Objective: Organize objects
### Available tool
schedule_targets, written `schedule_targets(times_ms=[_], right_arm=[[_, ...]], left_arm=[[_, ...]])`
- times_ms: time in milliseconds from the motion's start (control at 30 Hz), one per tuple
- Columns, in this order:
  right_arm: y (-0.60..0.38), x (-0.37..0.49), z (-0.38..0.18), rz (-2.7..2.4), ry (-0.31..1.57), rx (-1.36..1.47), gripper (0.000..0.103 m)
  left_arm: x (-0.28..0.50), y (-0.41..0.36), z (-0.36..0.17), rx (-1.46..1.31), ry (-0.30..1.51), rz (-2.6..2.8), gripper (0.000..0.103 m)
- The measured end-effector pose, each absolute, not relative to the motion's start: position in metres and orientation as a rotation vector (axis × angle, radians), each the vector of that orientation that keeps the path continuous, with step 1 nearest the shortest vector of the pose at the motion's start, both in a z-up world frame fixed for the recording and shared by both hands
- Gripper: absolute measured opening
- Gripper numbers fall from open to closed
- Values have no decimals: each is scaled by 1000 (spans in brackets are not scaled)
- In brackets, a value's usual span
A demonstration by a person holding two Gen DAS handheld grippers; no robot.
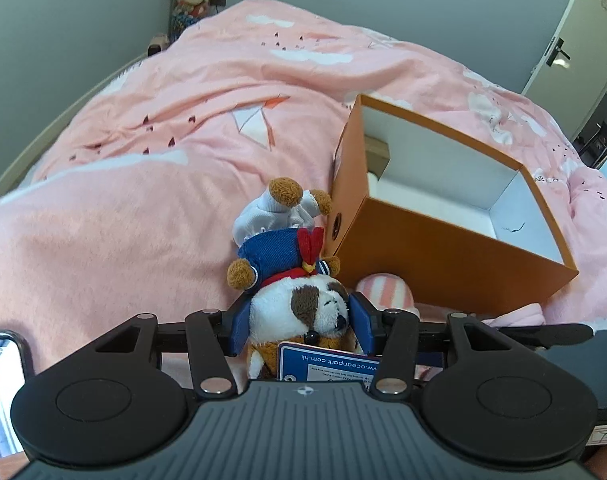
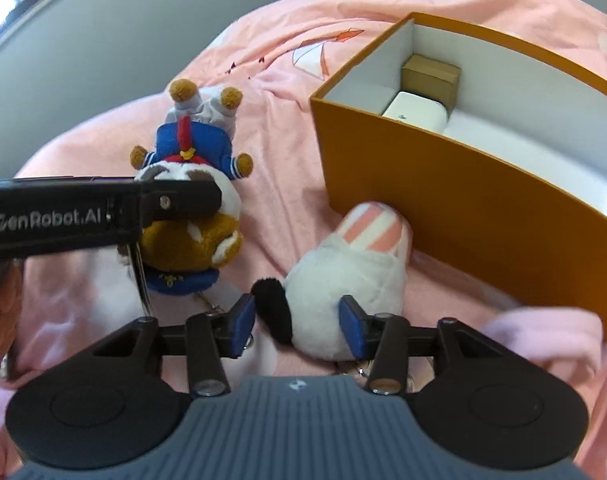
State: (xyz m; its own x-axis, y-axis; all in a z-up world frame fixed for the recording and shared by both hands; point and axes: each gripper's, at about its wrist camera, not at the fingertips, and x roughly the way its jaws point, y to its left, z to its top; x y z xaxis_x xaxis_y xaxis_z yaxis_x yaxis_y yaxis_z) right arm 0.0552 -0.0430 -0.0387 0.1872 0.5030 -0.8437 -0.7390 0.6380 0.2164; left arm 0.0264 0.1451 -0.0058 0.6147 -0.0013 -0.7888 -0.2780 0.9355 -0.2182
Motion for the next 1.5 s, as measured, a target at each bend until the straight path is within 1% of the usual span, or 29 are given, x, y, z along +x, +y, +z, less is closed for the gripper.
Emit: schedule_targets(times_ms=[100,133,167,200,300,600,733,833,967,1067,1300,1500], right_arm=[[-30,54,-43,873,1056,-328,56],[-27,53,-45,842,1034,-366,59],[-24,52,-47,800,1004,-413,68],[-24,53,-50,782,993,-435,72],[-30,61,-60,789,1079,-361,73],[-8,41,-70,803,972,-528,84],[-4,44,-77,778,957,-556,84],[-5,49,-78,776,956,-545,82],[-18,51,-74,780,967,-489,73],[-33,57,-68,785,988,-424,69],[-68,66,-40,812,1011,-254,65],[-100,67,-5,826,969,-159,65]], left_arm=[[27,151,-15,-350,911,174,58],[26,153,-17,-360,912,170,58],[26,155,-17,-366,910,168,58],[26,156,-18,-371,909,165,58],[25,155,-21,-370,910,159,58],[23,148,-23,-328,913,166,58],[23,148,-24,-326,914,166,58],[23,148,-24,-326,913,165,58],[21,147,-25,-321,909,163,58],[21,144,-24,-308,911,156,58],[20,137,-17,-300,895,126,59],[17,131,0,-335,859,50,59]])
